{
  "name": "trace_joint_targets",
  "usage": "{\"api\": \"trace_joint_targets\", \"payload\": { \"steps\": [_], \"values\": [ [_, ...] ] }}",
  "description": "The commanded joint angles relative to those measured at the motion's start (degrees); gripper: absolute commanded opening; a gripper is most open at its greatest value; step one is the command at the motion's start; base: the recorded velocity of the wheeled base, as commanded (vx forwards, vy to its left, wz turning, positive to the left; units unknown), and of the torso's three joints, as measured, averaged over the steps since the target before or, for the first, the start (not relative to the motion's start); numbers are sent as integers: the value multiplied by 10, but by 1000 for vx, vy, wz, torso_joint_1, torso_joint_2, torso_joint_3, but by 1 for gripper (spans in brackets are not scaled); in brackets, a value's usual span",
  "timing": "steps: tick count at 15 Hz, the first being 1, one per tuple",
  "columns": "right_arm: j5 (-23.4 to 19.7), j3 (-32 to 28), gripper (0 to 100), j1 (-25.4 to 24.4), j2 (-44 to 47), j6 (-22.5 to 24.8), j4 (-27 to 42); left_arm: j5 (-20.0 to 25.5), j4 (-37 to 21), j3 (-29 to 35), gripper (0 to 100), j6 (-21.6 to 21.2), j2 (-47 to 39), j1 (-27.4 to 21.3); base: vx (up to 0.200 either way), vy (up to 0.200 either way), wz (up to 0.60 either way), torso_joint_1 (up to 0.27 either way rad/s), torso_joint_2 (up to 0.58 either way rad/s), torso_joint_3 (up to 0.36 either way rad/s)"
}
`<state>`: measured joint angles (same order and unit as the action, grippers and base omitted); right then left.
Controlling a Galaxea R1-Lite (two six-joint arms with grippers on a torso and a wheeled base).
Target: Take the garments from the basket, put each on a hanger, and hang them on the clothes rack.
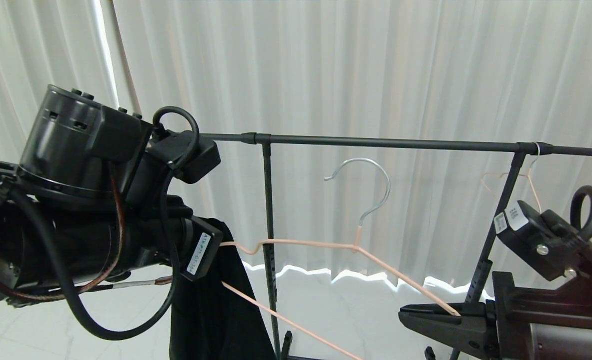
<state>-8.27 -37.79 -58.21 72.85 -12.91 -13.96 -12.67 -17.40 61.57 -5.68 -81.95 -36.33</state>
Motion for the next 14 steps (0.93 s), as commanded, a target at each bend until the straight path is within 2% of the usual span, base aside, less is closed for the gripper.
{"api": "trace_joint_targets", "payload": {
  "steps": [1, 4, 8, 12, 14],
  "values": [
    [-1, -2, 0, -8, 8, 0, 0, 7, 2, -1, 0, 1, 7, -9, 0, 0, 0, 0, 0, 0],
    [1, -2, 0, -13, 27, -3, -24, 13, 2, 3, 0, 5, 12, -16, 0, 0, 0, 0, 0, 0],
    [1, -13, 0, -23, 76, -4, -67, 13, 3, 36, 0, 69, 10, -52, 0, 0, 0, 0, 0, 0],
    [1, -44, 0, -30, 121, -8, -89, 14, 4, 46, 0, 77, 10, -78, 0, 0, 0, 0, 0, 0],
    [3, -57, 0, -42, 136, -11, -92, 18, 33, 47, 0, 81, 9, -84, 0, 0, 0, 0, 0, 0]
  ]
}}
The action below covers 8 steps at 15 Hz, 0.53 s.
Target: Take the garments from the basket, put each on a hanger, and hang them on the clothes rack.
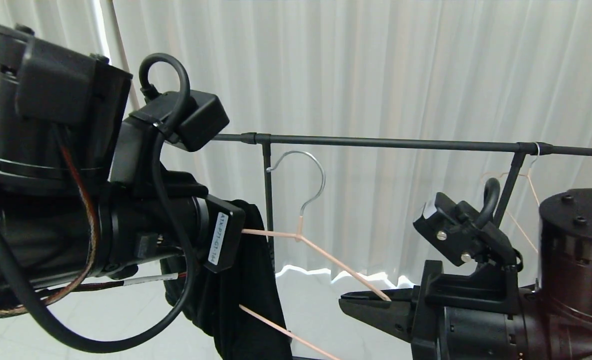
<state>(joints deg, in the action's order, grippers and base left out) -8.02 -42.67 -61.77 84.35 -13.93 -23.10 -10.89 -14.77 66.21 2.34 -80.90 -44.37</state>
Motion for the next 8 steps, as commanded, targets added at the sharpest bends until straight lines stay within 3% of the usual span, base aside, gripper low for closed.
{"api": "trace_joint_targets", "payload": {
  "steps": [1, 6, 8],
  "values": [
    [1, -10, 0, -12, 28, -2, -1, 0, 28, 2, 0, 0, -4, -6, 0, 0, 0, 0, 0, 0],
    [10, -11, 0, -20, 56, -16, -39, 0, 40, 2, 0, 0, -3, -16, 0, 0, 0, 0, 0, 0],
    [38, -11, 0, -20, 58, -39, -41, 0, 41, 4, 0, -1, -2, -17, 0, 0, 0, 0, 0, 0]
  ]
}}
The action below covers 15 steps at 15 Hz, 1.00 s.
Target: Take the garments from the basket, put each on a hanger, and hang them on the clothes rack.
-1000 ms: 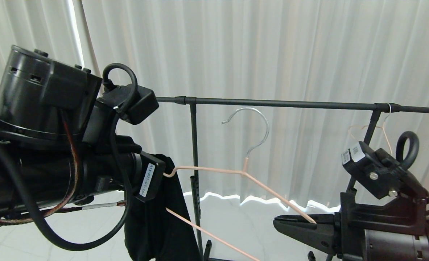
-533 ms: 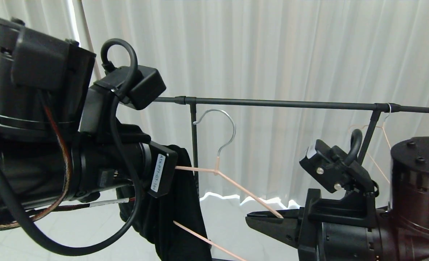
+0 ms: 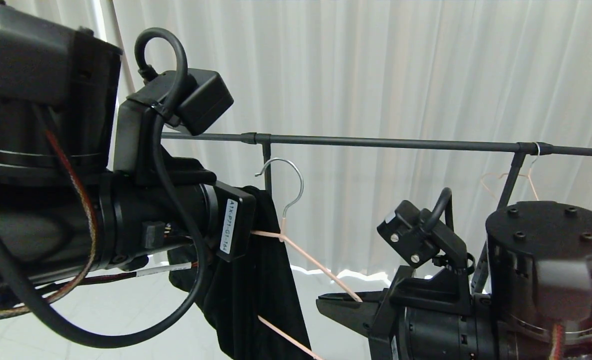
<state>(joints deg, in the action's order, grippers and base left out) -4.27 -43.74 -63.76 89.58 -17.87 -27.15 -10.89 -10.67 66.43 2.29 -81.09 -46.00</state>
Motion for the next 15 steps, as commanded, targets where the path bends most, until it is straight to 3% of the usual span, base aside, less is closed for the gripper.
{"api": "trace_joint_targets", "payload": {
  "steps": [1, 6, 7, 12, 15],
  "values": [
    [3, 0, 0, -1, 6, -6, -1, 0, 0, 4, 0, 0, 1, -9, 0, 0, 0, 0, 0, 0],
    [20, 0, 0, -1, 5, -7, -1, -1, -1, -1, 0, -1, -1, -15, 0, 0, 0, 0, 0, 0],
    [21, 1, 0, -1, 3, -7, -1, -2, 0, -2, 100, -1, -1, -15, 0, 0, 0, 0, 0, 0],
    [72, 1, 0, 0, -1, -5, -2, -19, 0, -9, 100, -4, -6, 13, 0, 0, 0, 0, 0, 0],
    [75, 1, 0, -2, 0, -1, -32, -24, 0, -9, 100, -4, -12, 13, 0, 0, 0, 0, 0, 0]
  ]
}}
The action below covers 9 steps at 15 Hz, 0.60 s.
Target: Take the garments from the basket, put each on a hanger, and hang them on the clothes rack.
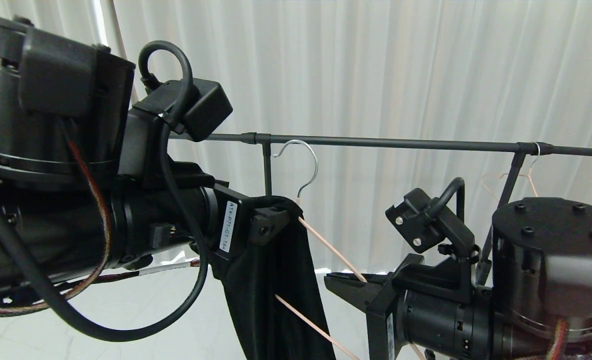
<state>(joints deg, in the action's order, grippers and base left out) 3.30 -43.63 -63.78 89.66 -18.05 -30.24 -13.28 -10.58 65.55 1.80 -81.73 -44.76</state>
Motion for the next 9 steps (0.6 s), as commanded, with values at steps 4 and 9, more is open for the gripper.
{"api": "trace_joint_targets", "payload": {
  "steps": [4, 9],
  "values": [
    [8, -1, 0, -5, -5, 0, -8, -29, -1, 3, 100, 0, -15, 7, 0, 0, 0, 0, 0, 0],
    [14, 1, 0, -25, -5, 0, -8, -30, -1, 17, 100, 0, -14, 44, 0, 0, 0, 0, 0, 0]
  ]
}}
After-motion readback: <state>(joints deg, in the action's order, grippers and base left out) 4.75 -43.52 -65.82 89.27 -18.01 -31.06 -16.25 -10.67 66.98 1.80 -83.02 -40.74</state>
